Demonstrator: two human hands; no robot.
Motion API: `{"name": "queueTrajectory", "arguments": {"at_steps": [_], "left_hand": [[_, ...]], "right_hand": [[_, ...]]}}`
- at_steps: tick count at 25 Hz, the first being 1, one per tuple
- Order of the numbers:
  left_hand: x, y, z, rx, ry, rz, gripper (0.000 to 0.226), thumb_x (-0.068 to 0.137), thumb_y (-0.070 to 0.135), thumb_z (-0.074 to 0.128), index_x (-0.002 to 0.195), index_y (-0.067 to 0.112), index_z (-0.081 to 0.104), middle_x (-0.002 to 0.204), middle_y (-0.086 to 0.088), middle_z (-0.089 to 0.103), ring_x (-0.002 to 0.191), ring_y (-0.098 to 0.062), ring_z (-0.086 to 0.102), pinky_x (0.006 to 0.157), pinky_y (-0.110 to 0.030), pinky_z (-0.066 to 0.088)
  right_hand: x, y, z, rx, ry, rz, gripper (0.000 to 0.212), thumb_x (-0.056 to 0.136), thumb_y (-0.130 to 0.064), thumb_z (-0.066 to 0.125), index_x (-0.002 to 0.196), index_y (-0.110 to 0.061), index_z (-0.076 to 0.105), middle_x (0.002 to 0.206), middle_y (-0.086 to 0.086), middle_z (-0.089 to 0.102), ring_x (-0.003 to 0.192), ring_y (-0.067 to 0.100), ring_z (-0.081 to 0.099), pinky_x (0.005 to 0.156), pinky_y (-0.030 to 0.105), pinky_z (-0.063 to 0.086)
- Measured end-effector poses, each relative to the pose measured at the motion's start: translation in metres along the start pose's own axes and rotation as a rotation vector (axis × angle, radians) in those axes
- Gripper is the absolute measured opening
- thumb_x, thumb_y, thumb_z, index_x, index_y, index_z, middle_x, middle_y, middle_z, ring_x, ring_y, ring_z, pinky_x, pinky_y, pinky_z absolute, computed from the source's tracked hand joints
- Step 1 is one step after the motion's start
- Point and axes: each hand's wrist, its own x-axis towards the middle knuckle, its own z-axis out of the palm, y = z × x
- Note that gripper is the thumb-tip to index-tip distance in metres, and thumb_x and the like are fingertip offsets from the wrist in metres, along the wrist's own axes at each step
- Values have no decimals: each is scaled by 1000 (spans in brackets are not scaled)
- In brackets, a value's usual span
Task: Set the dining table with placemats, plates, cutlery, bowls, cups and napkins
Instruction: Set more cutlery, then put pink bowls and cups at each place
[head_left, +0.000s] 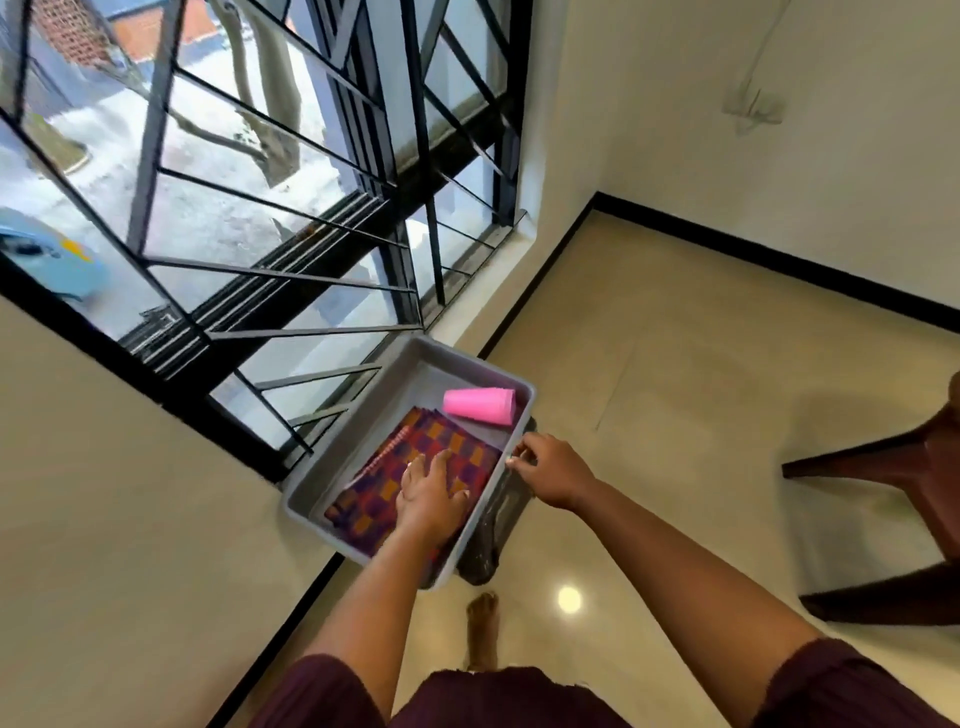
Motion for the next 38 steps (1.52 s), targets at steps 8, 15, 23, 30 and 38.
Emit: {"name": "queueTrajectory", "arguments": {"at_steps": [8,15,23,30,38], "left_hand": [[107,8,-16,-71,-96,-55,68,92,35,58,150,31,22,158,-4,19,144,-27,20,113,-49,29],[186,16,7,-117,-102,-141,70,94,31,55,153,28,17,156,-5,20,143,-27,21,113,-49,30],[299,15,67,272,-128,97,96,85,15,69,153,34,4,162,-8,-1,149,-32,-5,118,-52,8],[328,15,98,591,-95,364,88,85,36,67,154,25,13,158,-4,23,146,-26,18,121,-48,7],[211,60,18,185,-56,221,103,68,65,61,151,38,6,115,2,31,83,-15,51,62,-27,51]], "right_hand": [[110,-1,-17,173,-21,165,22,92,-29,62,106,-12,62,101,6,64,93,23,60,81,32,49],[199,30,1,191,-183,279,28,92,-28,62,115,-12,58,88,-4,54,84,18,54,71,25,41],[281,85,73,477,-269,429,22,86,-30,70,105,-34,58,88,-1,63,69,17,63,56,28,53],[289,91,88,617,-204,419,11,86,-29,69,87,-20,63,76,-3,62,64,9,53,58,19,43],[220,18,-11,234,-104,138,22,84,-28,66,81,-27,45,92,-3,59,81,15,55,59,17,39]]}}
